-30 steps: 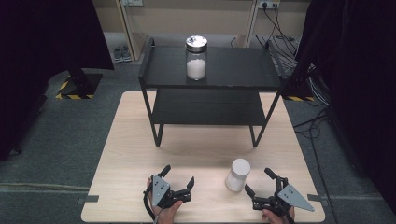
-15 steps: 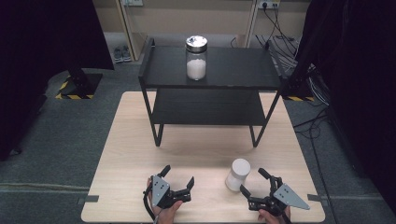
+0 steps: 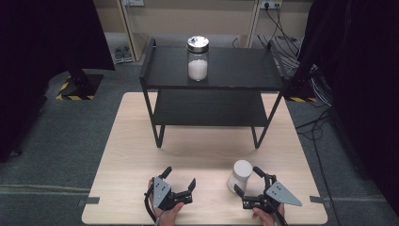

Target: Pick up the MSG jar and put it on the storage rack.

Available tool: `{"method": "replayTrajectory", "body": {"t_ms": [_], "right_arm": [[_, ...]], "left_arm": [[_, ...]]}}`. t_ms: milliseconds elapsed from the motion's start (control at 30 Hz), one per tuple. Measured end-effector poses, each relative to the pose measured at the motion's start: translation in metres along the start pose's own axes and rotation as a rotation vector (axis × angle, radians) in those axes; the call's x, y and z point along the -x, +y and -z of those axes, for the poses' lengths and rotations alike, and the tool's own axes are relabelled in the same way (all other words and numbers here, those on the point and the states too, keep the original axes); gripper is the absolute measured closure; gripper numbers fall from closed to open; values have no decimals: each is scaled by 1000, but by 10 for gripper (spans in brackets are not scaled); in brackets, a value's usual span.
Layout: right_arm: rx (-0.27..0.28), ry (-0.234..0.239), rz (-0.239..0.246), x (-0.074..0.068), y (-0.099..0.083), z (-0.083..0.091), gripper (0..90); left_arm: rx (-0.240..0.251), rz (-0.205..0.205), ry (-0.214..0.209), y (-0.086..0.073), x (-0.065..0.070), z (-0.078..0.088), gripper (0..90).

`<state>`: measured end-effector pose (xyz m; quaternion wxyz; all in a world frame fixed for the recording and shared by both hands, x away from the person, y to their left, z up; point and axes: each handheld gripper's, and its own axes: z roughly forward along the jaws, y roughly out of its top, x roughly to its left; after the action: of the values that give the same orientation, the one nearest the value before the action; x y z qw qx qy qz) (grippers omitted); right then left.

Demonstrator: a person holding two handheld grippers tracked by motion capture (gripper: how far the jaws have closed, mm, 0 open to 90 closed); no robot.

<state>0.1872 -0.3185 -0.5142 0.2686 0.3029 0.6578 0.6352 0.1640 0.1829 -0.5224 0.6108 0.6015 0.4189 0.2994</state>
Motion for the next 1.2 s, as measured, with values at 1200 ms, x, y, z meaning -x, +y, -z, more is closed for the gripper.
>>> {"method": "replayTrajectory", "body": {"t_ms": [1200], "right_arm": [[-39, 2, 35, 2, 6, -20, 352]], "left_arm": [[6, 5, -1, -1, 0, 1, 11]]}}
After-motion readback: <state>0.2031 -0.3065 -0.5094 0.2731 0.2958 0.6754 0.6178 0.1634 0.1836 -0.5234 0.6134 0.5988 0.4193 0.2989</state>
